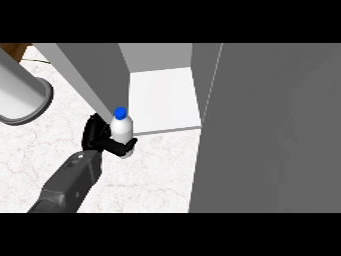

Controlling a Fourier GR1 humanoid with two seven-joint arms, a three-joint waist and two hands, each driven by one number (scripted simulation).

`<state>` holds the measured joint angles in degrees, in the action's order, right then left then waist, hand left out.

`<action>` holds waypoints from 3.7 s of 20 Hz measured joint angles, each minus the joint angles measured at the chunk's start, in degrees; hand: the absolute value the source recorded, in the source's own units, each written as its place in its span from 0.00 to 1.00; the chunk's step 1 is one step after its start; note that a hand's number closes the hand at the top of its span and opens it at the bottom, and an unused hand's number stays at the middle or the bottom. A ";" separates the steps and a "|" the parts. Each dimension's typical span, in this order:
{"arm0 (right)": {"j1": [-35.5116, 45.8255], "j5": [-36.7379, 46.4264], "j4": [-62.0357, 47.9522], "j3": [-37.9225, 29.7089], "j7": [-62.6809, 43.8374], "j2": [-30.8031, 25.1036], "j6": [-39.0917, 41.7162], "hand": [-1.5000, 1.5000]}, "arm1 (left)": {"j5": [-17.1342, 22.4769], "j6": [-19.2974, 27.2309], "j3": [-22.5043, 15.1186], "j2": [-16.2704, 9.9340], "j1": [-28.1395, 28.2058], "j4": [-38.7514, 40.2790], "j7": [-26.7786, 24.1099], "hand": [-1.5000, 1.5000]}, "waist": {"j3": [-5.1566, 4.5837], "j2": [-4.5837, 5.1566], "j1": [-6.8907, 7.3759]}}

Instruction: Pick up the bottled water, place it into the cabinet and close the cabinet

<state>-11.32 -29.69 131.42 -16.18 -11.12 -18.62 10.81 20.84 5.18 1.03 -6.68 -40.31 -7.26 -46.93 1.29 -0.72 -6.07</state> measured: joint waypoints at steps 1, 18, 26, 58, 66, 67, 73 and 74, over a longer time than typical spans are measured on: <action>0.22 -0.57 -0.09 -0.49 -0.01 -0.33 0.22 0.00 | 0.17 0.73 0.05 0.19 -0.27 0.32 -0.01 1.00 | 0.03 -0.04 0.12; 1.05 -7.60 -3.46 -5.61 0.26 -3.25 3.92 0.00 | 4.70 6.16 3.44 1.31 -2.02 4.46 -6.22 1.00 | 0.35 0.22 -0.80; 1.94 -9.08 -4.57 -7.09 0.20 -4.43 4.69 0.00 | 6.21 5.93 4.96 1.32 -3.21 7.09 -7.53 1.00 | 0.34 0.53 -1.12; 3.90 -11.36 -8.24 -6.64 1.14 -5.48 8.72 0.00 | 3.29 15.80 1.20 -2.46 -0.55 7.30 0.38 1.00 | -1.50 2.81 -4.93; 4.01 -10.96 -7.99 -6.33 1.04 -5.98 9.50 0.00 | 1.46 16.89 -0.51 -2.80 -1.68 7.31 3.63 1.00 | -2.86 3.54 -4.66; 4.07 -10.80 -7.96 -6.36 1.00 -6.08 9.47 0.00 | 1.30 16.96 -0.64 -2.57 -1.79 7.29 3.50 1.00 | -2.94 3.52 -4.33; 4.00 -10.55 -7.79 -6.39 0.94 -6.56 10.13 0.00 | 1.19 16.00 -0.64 -1.63 -2.24 7.29 3.52 1.00 | -3.11 3.32 -2.92; 3.84 -10.59 -7.50 -6.29 0.88 -6.58 10.30 0.00 | 1.17 15.54 -0.64 -1.49 -2.12 7.29 3.37 1.00 | -3.11 3.21 -2.78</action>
<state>-7.48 -40.28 123.93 -22.47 -10.24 -25.20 21.11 22.01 20.72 0.38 -8.17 -42.44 0.03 -43.56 -1.82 2.50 -8.86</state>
